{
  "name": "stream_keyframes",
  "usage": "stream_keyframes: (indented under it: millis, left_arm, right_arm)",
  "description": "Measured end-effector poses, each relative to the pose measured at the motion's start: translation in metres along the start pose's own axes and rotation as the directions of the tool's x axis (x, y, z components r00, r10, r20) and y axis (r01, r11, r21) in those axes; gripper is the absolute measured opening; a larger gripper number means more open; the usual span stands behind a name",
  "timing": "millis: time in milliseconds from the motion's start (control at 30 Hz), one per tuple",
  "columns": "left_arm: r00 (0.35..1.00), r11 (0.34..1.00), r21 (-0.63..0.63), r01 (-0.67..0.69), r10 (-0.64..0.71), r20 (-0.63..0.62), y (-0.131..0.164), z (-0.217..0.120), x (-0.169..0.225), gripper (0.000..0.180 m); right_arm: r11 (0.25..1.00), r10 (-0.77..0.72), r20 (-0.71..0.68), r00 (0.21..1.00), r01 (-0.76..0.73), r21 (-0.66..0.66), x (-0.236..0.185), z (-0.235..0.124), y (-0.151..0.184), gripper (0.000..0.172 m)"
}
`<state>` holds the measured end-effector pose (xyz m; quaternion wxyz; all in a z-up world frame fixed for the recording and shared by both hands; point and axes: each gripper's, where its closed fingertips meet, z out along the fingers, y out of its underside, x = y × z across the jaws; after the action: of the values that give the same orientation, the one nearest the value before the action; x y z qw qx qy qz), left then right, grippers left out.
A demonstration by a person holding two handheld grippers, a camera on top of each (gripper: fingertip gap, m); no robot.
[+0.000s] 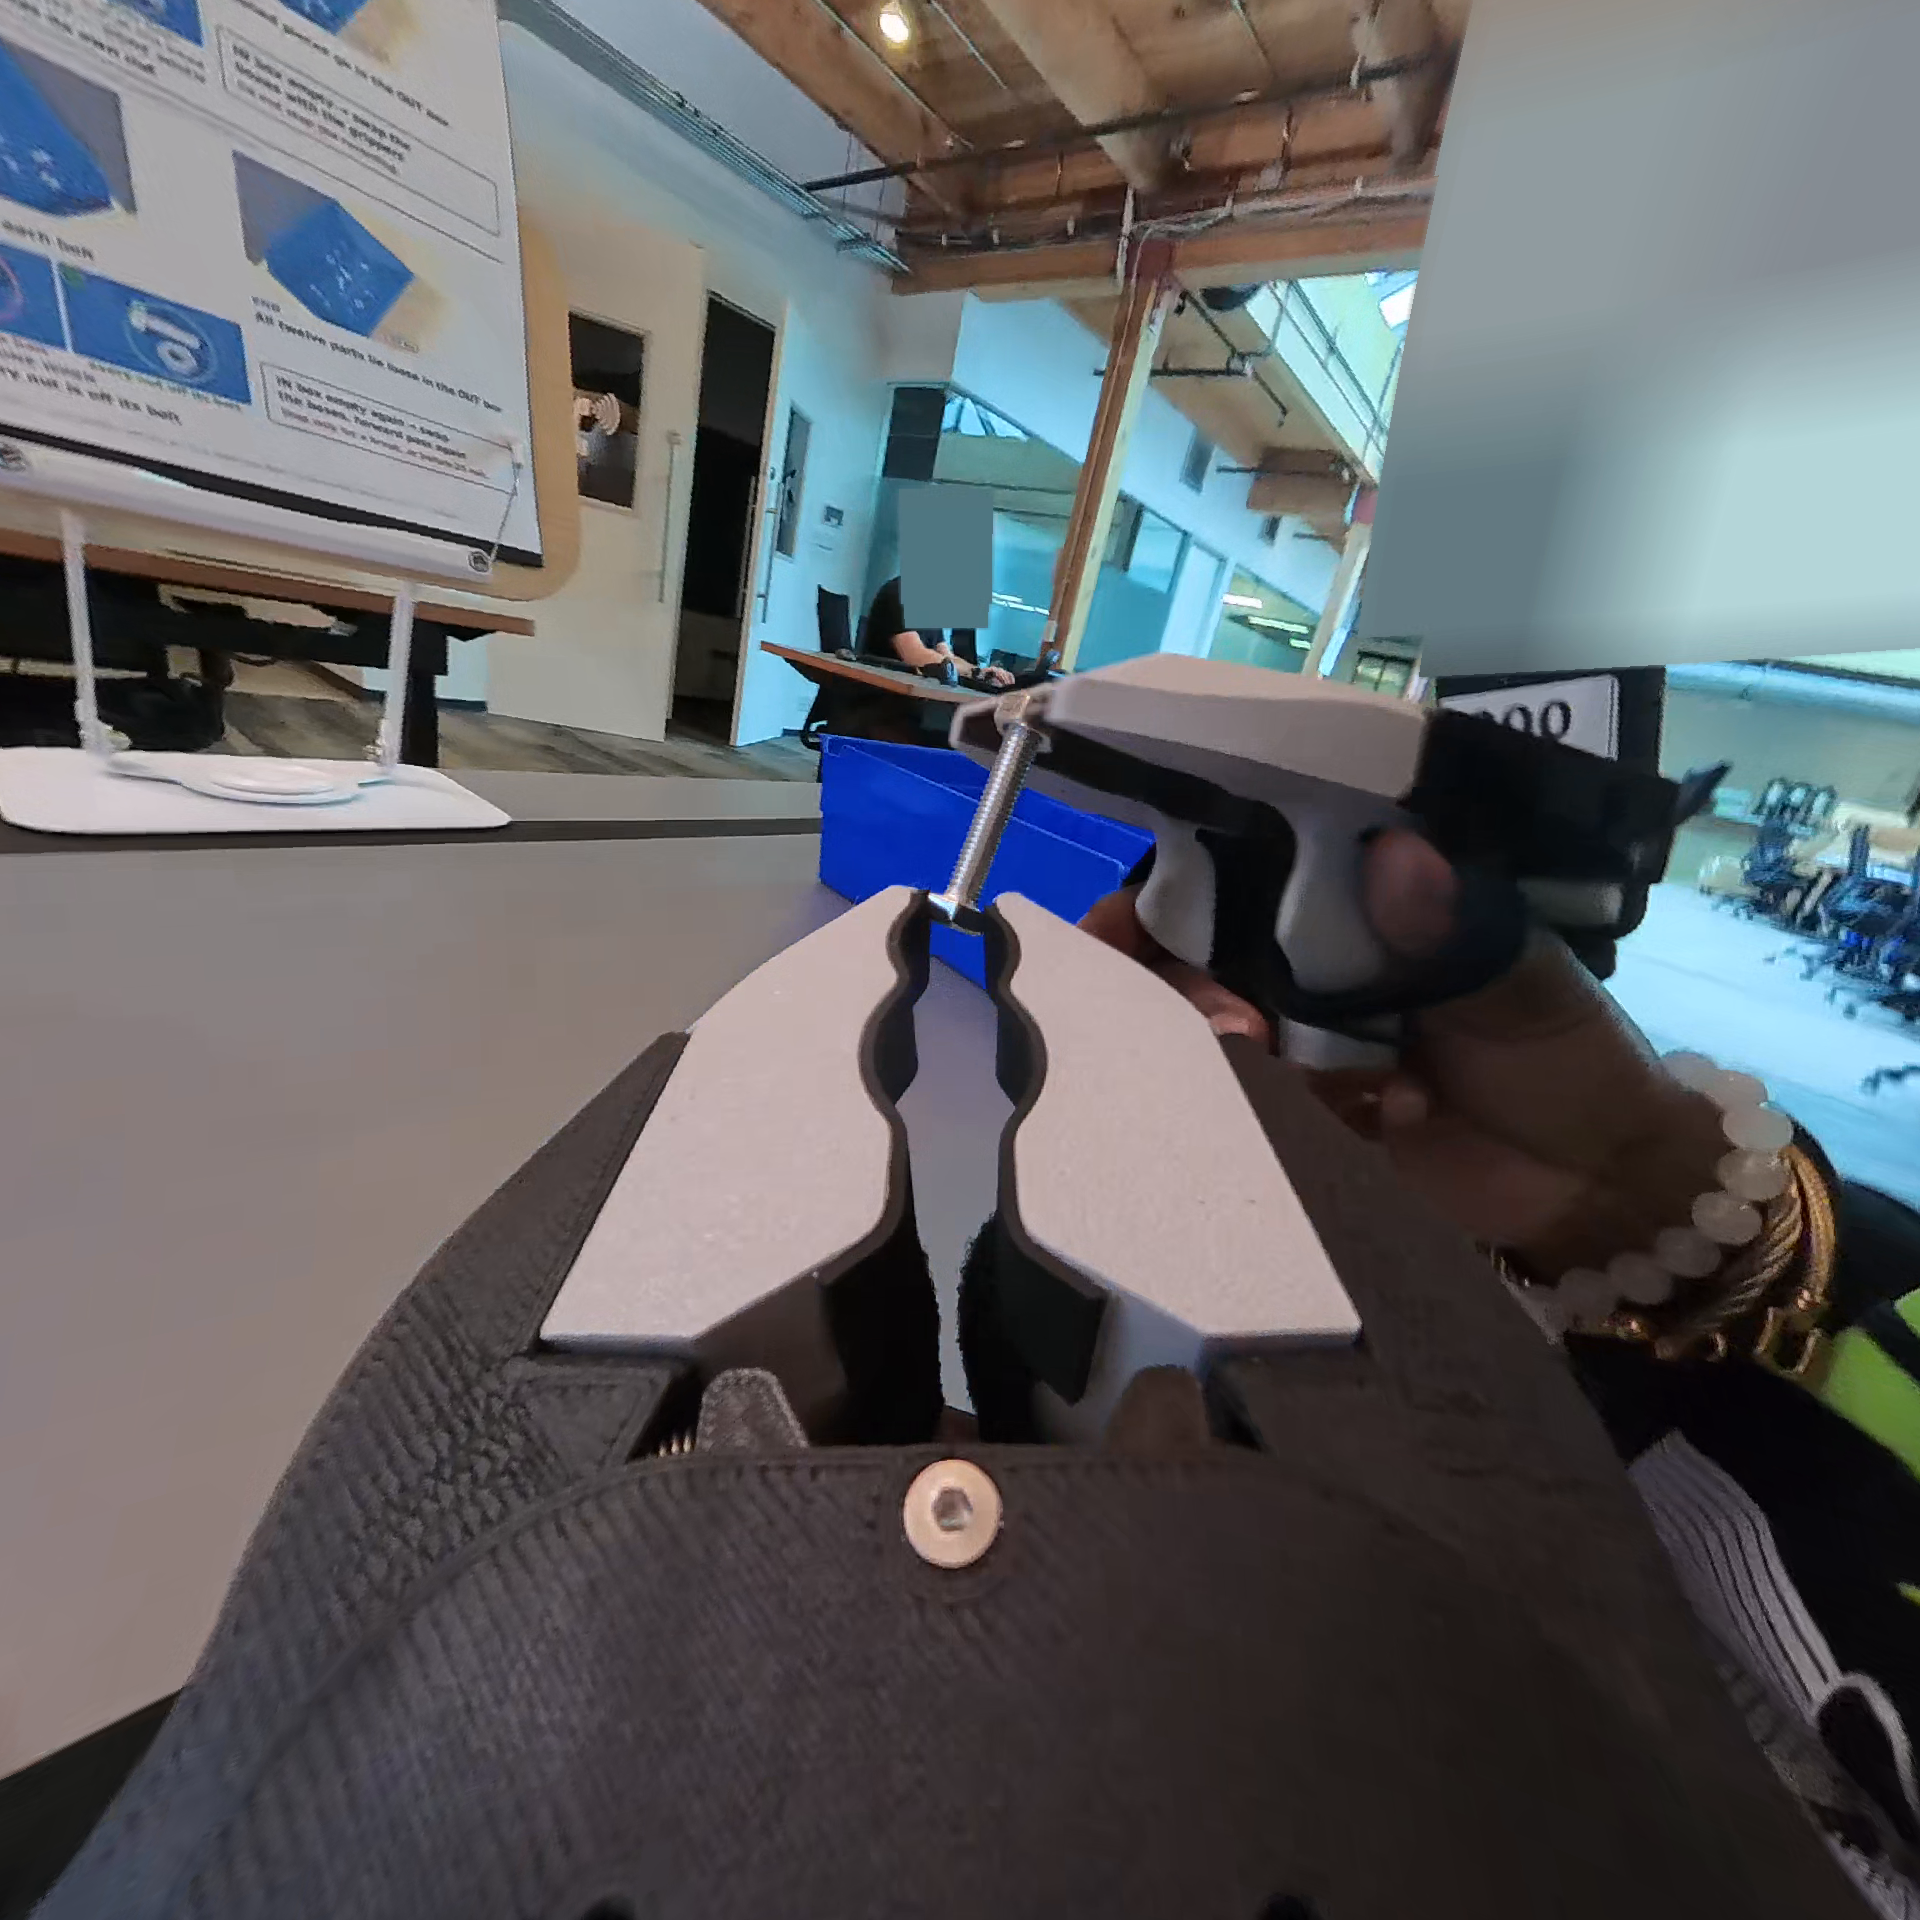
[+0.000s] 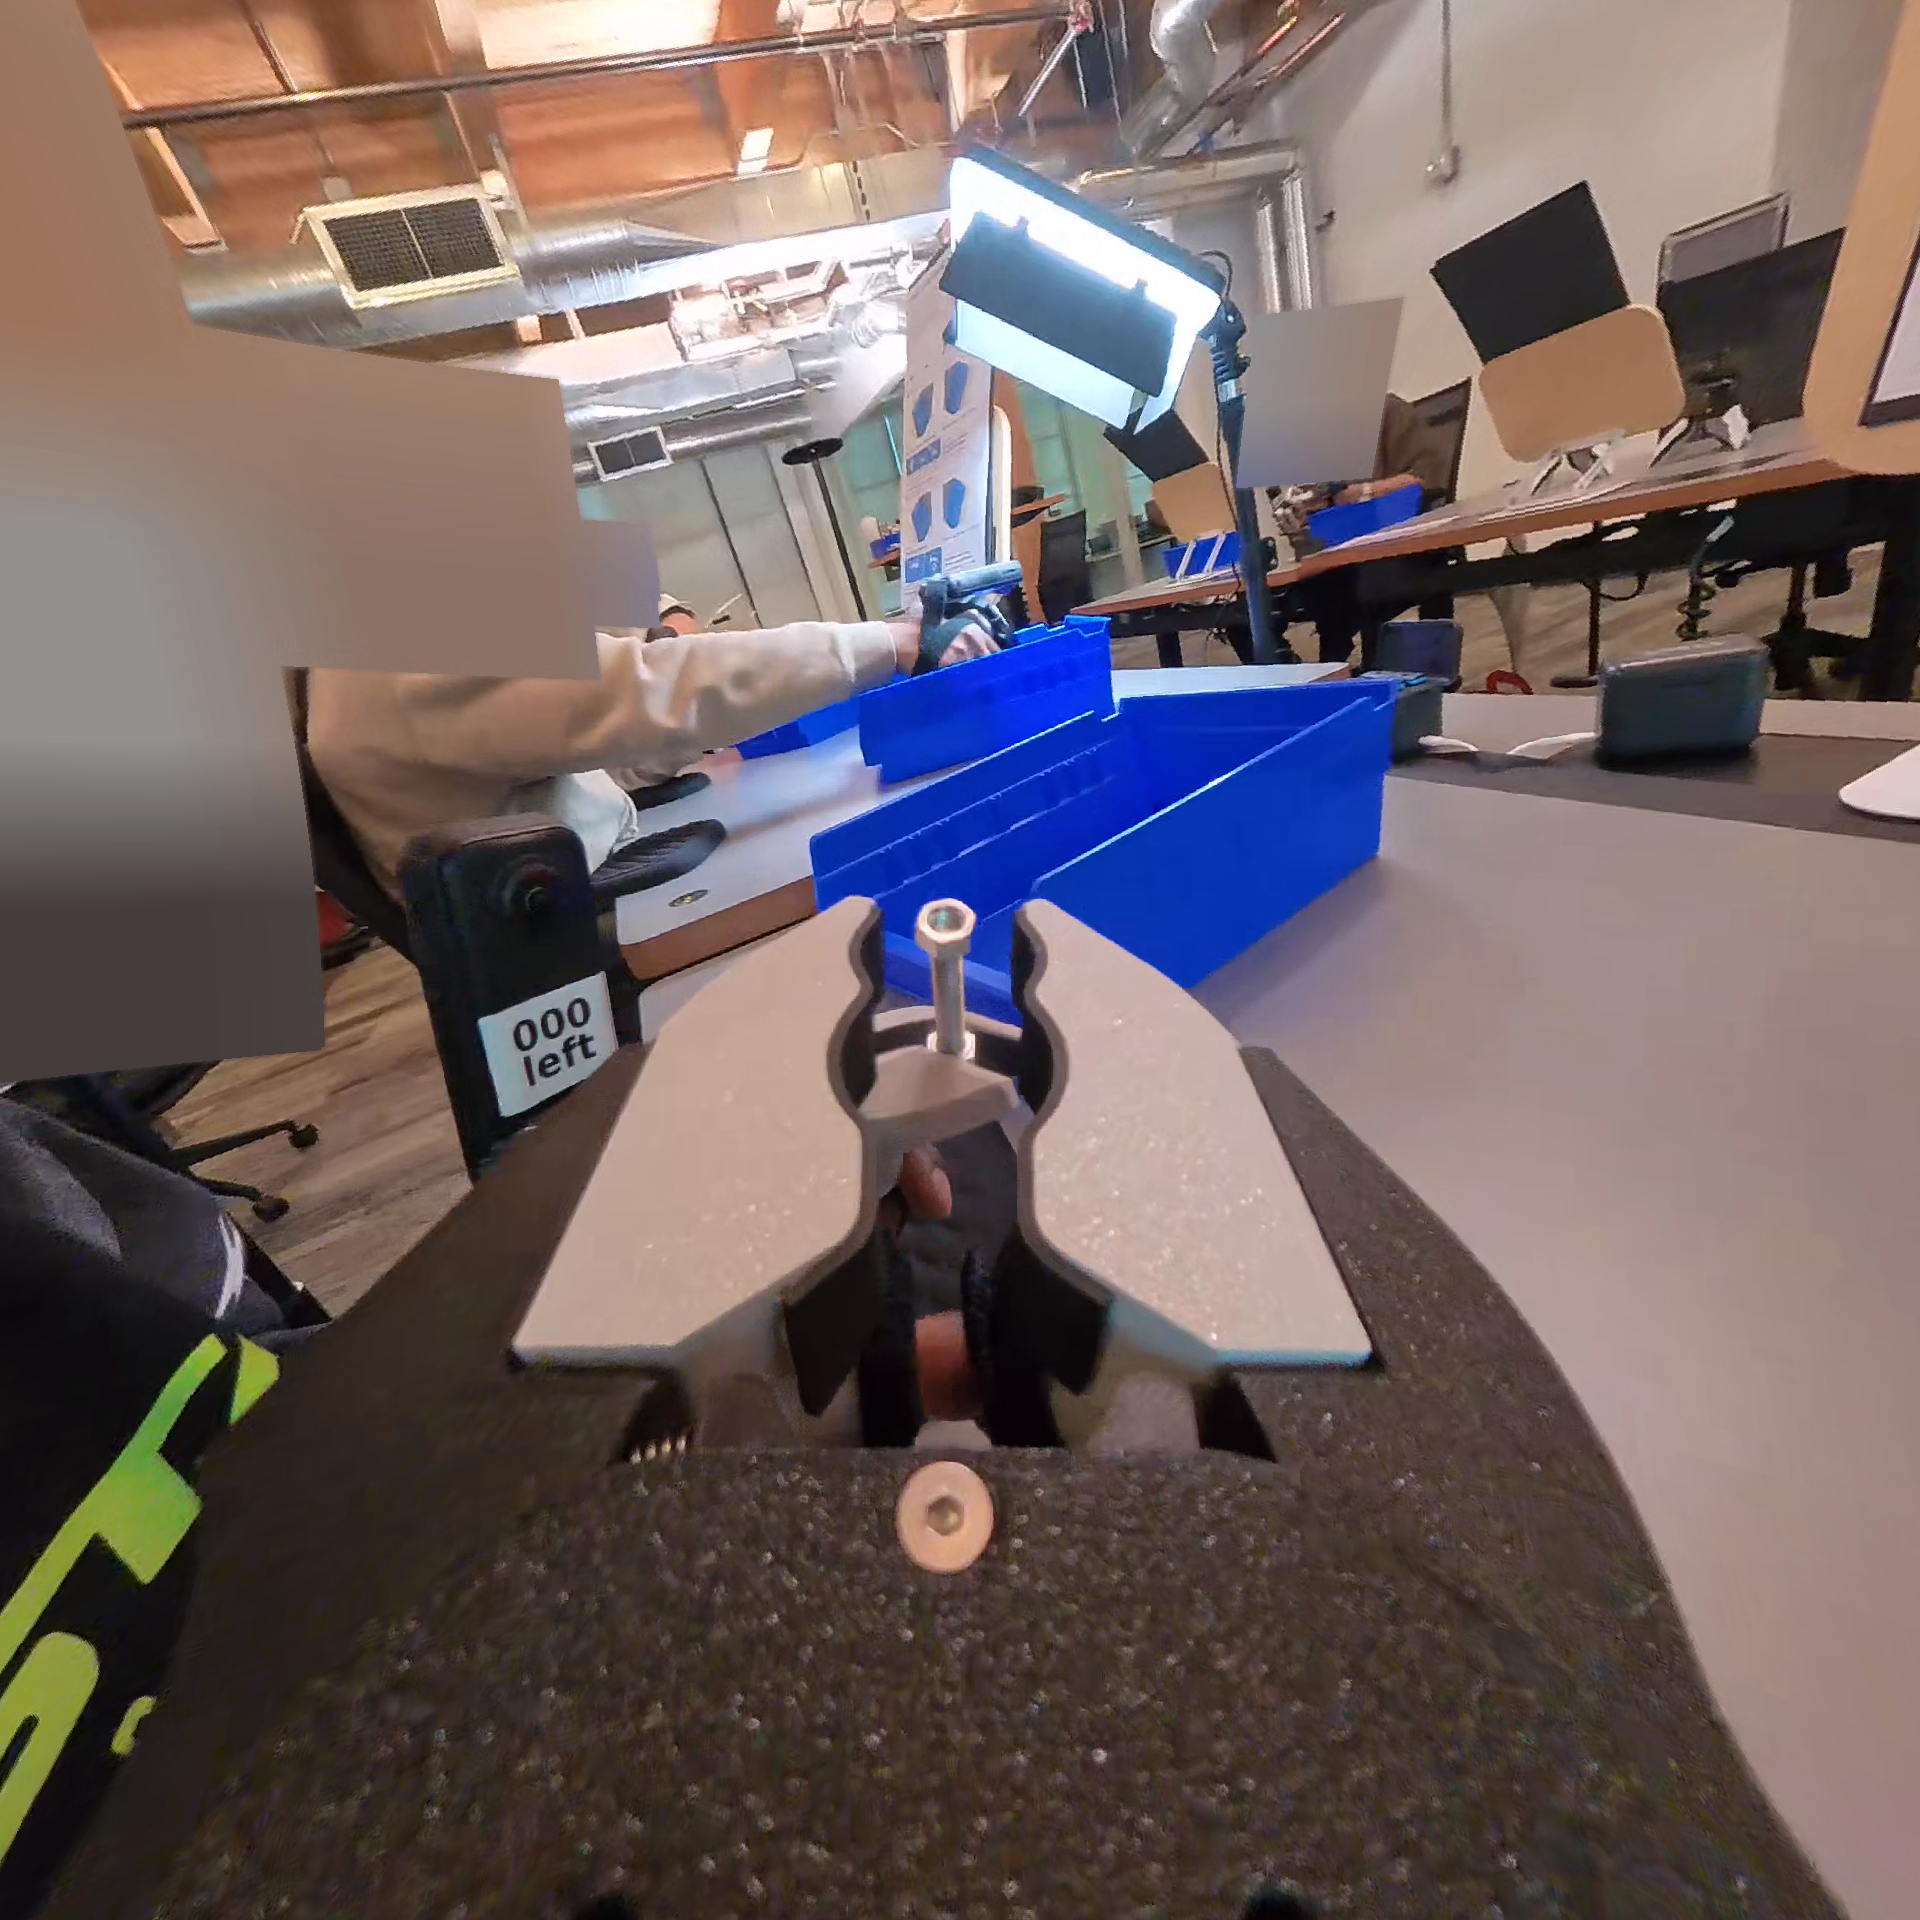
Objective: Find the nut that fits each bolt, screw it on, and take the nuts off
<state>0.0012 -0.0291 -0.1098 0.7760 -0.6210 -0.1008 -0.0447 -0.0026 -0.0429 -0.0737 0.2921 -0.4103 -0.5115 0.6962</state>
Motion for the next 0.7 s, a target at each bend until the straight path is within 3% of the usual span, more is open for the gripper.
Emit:
stream_keyframes:
  millis: [67,133,233,367,467,567,633,700]
  left_arm:
    - [1.0,1.0,-0.007,-0.009,0.009,-0.008,0.001,0.0,0.002,0.01]
    - [0.999,1.0,-0.019,0.009,-0.01,-0.043,0.002,0.0,0.005,0.01]
    - [0.98,0.996,-0.06,0.059,-0.07,-0.185,0.003,-0.002,0.018,0.01]
    - [0.856,0.969,-0.168,0.18,-0.238,-0.459,0.001,-0.016,0.045,0.009]
    - [0.727,0.923,-0.291,0.253,-0.379,-0.572,0.004,-0.027,0.057,0.01]
    - [0.739,0.929,-0.268,0.256,-0.367,-0.566,0.001,-0.026,0.054,0.009]
    - [0.78,0.941,-0.232,0.246,-0.335,-0.528,0.0,-0.023,0.048,0.01]
    - [0.822,0.95,-0.185,0.252,-0.311,-0.477,-0.002,-0.02,0.039,0.01]
  right_arm:
    - [1.0,-0.018,0.001,1.0,0.018,-0.005,0.0,0.0,0.001,0.011]
    - [0.999,-0.052,0.012,0.999,0.052,-0.013,-0.001,-0.002,0.001,0.011]
    - [0.99,-0.135,0.099,0.986,0.137,-0.02,-0.011,-0.007,0.0,0.011]
    - [0.951,-0.299,0.287,0.91,0.31,0.005,-0.036,-0.022,-0.001,0.011]
    - [0.931,-0.361,0.398,0.843,0.354,0.094,-0.056,-0.034,-0.012,0.011]
    - [0.919,-0.393,0.332,0.858,0.383,0.099,-0.042,-0.04,-0.026,0.011]
    - [0.904,-0.426,0.196,0.883,0.422,0.061,-0.016,-0.049,-0.04,0.011]
    - [0.882,-0.468,-0.012,0.884,0.466,-0.062,0.03,-0.066,-0.049,0.011]
